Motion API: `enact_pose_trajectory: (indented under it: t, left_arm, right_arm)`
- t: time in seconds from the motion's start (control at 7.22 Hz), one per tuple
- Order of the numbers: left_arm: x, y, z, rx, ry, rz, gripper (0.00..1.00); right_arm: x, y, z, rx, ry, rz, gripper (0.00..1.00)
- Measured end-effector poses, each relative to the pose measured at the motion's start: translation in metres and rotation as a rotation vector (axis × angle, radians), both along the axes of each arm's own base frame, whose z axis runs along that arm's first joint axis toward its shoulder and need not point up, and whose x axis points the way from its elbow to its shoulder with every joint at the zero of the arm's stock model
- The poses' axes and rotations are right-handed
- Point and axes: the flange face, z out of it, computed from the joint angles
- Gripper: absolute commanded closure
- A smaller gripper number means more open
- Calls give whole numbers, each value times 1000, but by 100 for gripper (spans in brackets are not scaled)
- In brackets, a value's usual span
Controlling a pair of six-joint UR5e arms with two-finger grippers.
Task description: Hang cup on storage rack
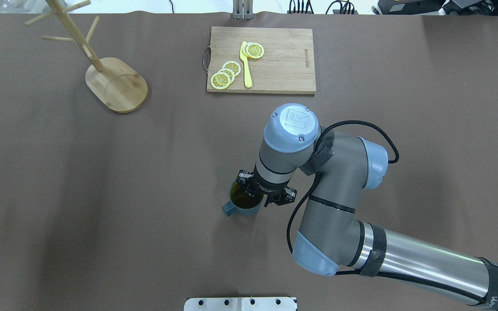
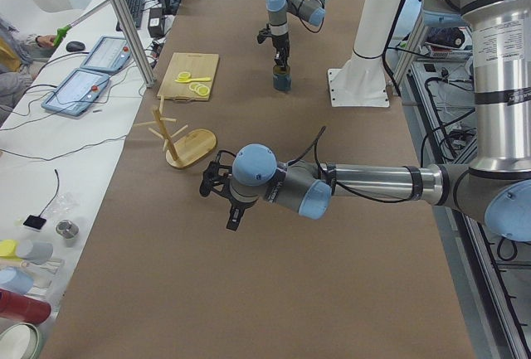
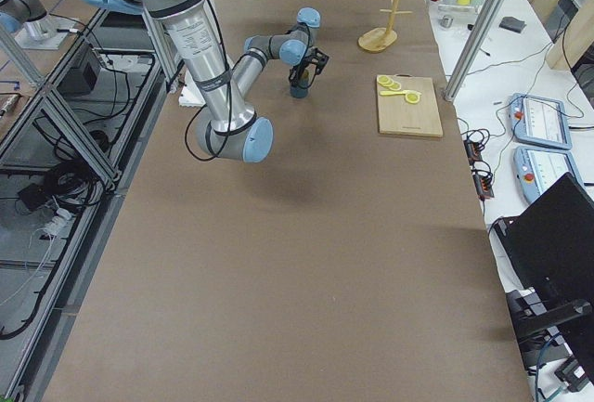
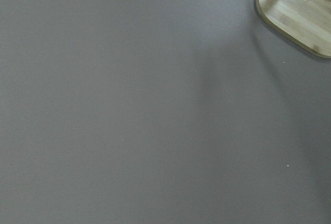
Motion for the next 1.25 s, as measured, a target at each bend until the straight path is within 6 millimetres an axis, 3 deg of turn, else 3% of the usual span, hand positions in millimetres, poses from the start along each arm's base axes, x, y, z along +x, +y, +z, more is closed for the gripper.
enact_pose_trajectory:
  t: [0.28, 0.55, 0.97, 1.25]
  left_arm:
    - [7, 0, -16, 53, 38, -12, 3]
    - [34, 6, -50, 222, 117, -1, 2]
    - [82, 21, -112, 394, 274, 32, 2]
    - [139, 13, -160, 481, 332, 135, 2]
  right_arm:
    - [20, -10, -12, 4, -31, 17, 0]
    - [65, -40, -11, -25, -63, 51, 0]
    - [137, -69, 33, 18, -49, 85, 0]
    - [174, -84, 77, 83, -6, 63, 0]
